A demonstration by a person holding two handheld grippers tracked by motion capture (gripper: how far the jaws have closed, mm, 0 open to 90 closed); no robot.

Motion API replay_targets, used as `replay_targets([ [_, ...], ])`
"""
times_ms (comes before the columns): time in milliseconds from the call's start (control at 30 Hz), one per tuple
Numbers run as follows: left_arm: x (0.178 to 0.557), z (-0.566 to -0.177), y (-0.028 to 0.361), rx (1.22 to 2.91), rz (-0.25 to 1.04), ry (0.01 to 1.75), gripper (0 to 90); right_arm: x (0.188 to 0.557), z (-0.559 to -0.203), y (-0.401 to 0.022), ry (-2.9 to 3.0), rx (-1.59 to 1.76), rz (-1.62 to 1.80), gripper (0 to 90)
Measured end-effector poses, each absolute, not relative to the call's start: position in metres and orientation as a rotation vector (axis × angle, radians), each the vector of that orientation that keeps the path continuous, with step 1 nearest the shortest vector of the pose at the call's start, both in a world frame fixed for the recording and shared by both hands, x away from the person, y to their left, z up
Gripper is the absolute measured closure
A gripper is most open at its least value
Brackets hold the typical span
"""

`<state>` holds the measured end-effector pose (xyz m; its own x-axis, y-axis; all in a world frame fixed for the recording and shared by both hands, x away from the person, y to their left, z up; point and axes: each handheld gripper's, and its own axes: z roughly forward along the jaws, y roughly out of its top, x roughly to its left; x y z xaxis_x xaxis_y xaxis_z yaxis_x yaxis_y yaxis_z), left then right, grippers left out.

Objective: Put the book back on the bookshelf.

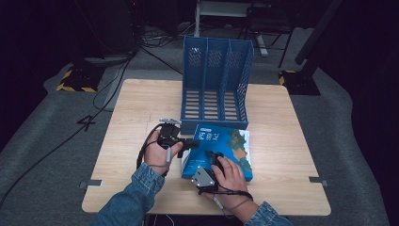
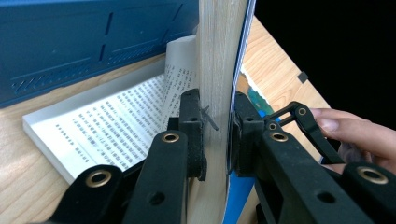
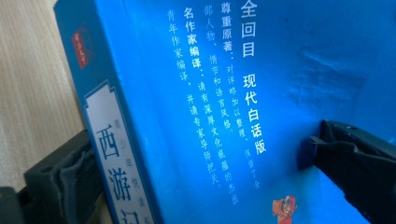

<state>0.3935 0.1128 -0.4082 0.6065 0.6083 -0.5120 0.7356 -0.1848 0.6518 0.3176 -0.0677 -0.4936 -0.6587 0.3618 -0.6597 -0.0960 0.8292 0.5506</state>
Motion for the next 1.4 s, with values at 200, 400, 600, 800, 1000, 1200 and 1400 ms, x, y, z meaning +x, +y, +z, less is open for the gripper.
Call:
replay_targets([
  [200,0.396,-0.412,0.114,1.862,-0.189,1.095,78.2,0.320,-0.502,-0.065,2.154,0.170,0.679,0.0],
  [400,0.398,-0.413,0.116,1.826,-0.242,1.101,78.1,0.319,-0.503,-0.063,2.117,0.192,0.666,0.0],
  [600,0.399,-0.417,0.116,1.834,-0.157,1.111,77.8,0.324,-0.503,-0.066,2.137,0.179,0.692,0.0],
  [800,0.397,-0.428,0.110,1.948,0.025,1.128,74.1,0.329,-0.500,-0.068,2.182,0.138,0.710,8.7],
  [1000,0.398,-0.440,0.116,1.977,-0.118,1.191,73.8,0.326,-0.497,-0.069,2.215,0.074,0.663,21.4],
  [1200,0.400,-0.437,0.121,1.891,-0.241,1.194,79.6,0.329,-0.496,-0.069,2.213,0.092,0.640,18.0],
  [1400,0.403,-0.428,0.123,1.816,-0.326,1.159,79.9,0.335,-0.494,-0.067,2.110,0.111,0.662,5.0],
])
